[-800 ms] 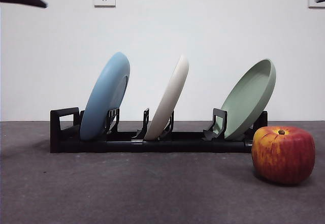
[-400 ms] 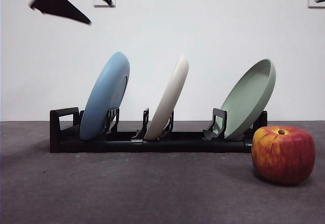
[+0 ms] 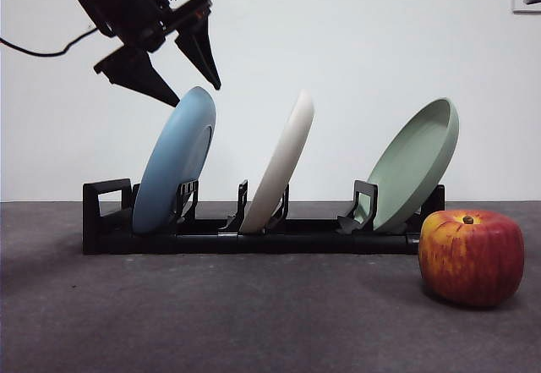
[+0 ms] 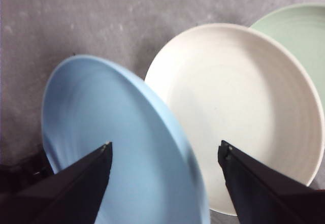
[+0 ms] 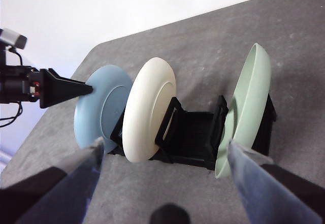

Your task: Take the blue plate from the plate rack,put the plate on the table,take the apple from the table,put the apple in the plate

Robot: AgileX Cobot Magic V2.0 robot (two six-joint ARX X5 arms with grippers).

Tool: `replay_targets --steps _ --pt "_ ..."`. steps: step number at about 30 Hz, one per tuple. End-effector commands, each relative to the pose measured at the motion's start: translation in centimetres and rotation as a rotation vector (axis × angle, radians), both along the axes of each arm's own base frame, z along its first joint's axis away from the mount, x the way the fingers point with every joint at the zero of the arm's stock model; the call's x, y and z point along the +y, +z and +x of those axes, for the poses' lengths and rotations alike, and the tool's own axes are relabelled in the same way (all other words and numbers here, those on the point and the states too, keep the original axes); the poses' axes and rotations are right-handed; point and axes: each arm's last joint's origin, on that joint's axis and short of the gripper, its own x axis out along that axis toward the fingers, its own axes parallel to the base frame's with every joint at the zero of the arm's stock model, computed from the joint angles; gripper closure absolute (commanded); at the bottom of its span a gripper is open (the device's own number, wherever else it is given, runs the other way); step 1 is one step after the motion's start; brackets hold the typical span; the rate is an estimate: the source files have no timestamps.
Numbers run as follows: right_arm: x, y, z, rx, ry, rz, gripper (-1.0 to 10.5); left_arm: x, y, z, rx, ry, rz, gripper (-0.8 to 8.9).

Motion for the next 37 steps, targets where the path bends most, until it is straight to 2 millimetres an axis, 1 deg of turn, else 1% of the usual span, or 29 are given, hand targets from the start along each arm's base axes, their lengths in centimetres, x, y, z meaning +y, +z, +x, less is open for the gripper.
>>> replay_targets --steps 1,3,4,5,6,8,9,13,16,19,23,26,28,31,33,37 --pt "0.0 0.1 0.0 -0.012 0.004 -0.007 5.4 -0.4 -0.8 0.3 0.015 -0.015 0.017 4.72" --pt "0.0 0.1 0.0 -0.011 -0.004 -0.01 5.4 -0.4 -1.0 0.3 0.026 -0.013 0.023 4.74" --pt "0.0 0.1 0.1 -0.011 -0.006 -0.011 5.4 -0.4 -1.0 0.3 0.029 -0.01 0.027 5.09" --pt "0.0 0.1 0.1 -0.011 -0.006 -0.011 5.4 -0.4 -1.0 0.3 0.03 -0.01 0.029 5.77" --pt "0.0 0.1 0.1 -0.012 -0.006 -0.011 5.4 -0.4 -1.0 0.3 0.028 -0.014 0.031 6.75" --pt "0.0 0.1 0.1 -0.012 -0.009 -0.012 5.4 -0.4 -1.0 0.2 0.022 -0.03 0.035 8.38" --pt "0.0 0.1 0.1 -0.012 -0.009 -0.012 5.4 -0.4 -1.0 0.2 0.02 -0.037 0.035 8.2" --pt "0.0 0.1 0.1 -0.012 -0.009 -0.012 5.4 -0.5 -0.9 0.2 0.02 -0.044 0.027 8.22" --pt "0.0 0.1 0.1 -0.012 -0.009 -0.012 5.4 -0.5 -0.1 0.2 0.022 -0.055 0.015 8.22" --pt "0.0 0.1 0.1 -0.012 -0.009 -0.012 5.4 -0.6 1.7 0.0 0.022 -0.106 -0.041 8.22" --pt "0.0 0.1 0.1 -0.012 -0.009 -0.012 5.4 -0.8 5.2 -0.7 0.027 -0.221 -0.157 8.22" --pt "0.0 0.1 0.1 -0.012 -0.009 -0.012 5.4 -0.7 8.2 -1.6 0.022 -0.272 -0.201 8.22" --pt "0.0 0.1 0.1 -0.012 -0.009 -0.012 5.4 -0.4 10.1 -2.7 -0.002 -0.294 -0.182 8.22" --pt "0.0 0.1 0.1 -0.012 -0.009 -0.012 5.4 0.2 12.8 -5.1 -0.034 -0.337 -0.129 8.22" --pt "0.0 0.1 0.1 -0.012 -0.009 -0.012 5.4 0.5 14.4 -7.1 -0.051 -0.346 -0.062 8.22" --pt "0.0 0.1 0.1 -0.012 -0.009 -0.012 5.4 1.5 16.5 -11.5 -0.088 -0.303 0.121 8.22"
